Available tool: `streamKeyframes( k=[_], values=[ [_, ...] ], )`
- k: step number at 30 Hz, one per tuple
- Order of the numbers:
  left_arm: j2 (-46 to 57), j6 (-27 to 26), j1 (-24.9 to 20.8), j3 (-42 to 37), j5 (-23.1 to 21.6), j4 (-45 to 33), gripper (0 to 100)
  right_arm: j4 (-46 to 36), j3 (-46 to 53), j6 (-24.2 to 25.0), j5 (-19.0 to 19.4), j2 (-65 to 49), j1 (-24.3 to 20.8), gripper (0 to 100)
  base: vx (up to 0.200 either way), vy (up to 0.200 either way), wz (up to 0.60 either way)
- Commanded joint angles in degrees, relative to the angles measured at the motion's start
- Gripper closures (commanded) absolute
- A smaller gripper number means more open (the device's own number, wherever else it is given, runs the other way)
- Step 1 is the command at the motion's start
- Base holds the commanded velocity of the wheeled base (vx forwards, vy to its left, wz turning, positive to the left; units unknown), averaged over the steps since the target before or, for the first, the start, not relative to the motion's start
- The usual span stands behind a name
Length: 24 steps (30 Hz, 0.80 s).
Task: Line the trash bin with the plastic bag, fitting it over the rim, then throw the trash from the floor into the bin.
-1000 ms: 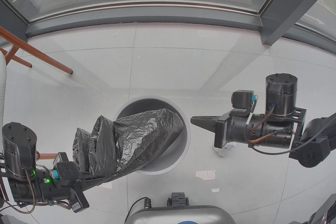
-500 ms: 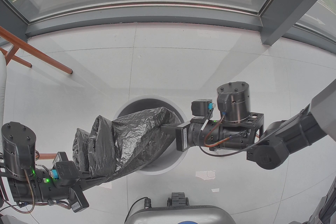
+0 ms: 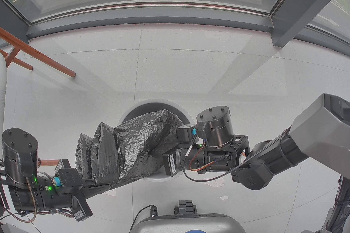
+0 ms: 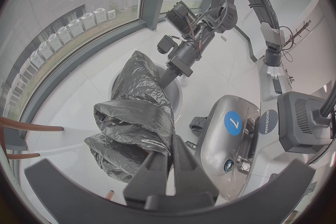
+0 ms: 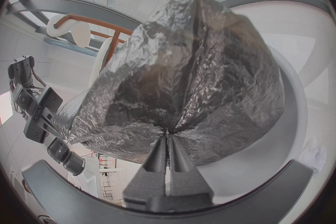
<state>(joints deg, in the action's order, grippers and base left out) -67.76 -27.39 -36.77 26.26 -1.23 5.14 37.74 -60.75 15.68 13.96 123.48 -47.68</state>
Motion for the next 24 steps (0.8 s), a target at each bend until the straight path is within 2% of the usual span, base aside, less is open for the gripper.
streamKeyframes(
  k=[1,12,18,24],
  values=[
    [-0.1,-0.1,-0.1,-0.5,0.1,0.0,100,0.0,-0.1,0.1,0.0,-0.6,0.0,100,0.000,0.000,0.00],
    [-0.5,-0.6,-0.1,-3.1,0.0,0.0,100,-0.7,-1.4,-0.1,0.8,-14.8,4.3,100,0.000,0.000,0.00],
    [-2.8,-0.7,-0.2,-2.9,0.0,0.4,100,-0.7,-3.1,-0.3,1.0,-14.5,4.8,100,0.000,0.000,0.00],
    [-3.3,-1.0,-0.3,-2.7,-0.1,0.4,100,-0.6,-6.4,-0.6,1.0,-9.2,3.7,100,0.000,0.000,0.00]
  ],
)
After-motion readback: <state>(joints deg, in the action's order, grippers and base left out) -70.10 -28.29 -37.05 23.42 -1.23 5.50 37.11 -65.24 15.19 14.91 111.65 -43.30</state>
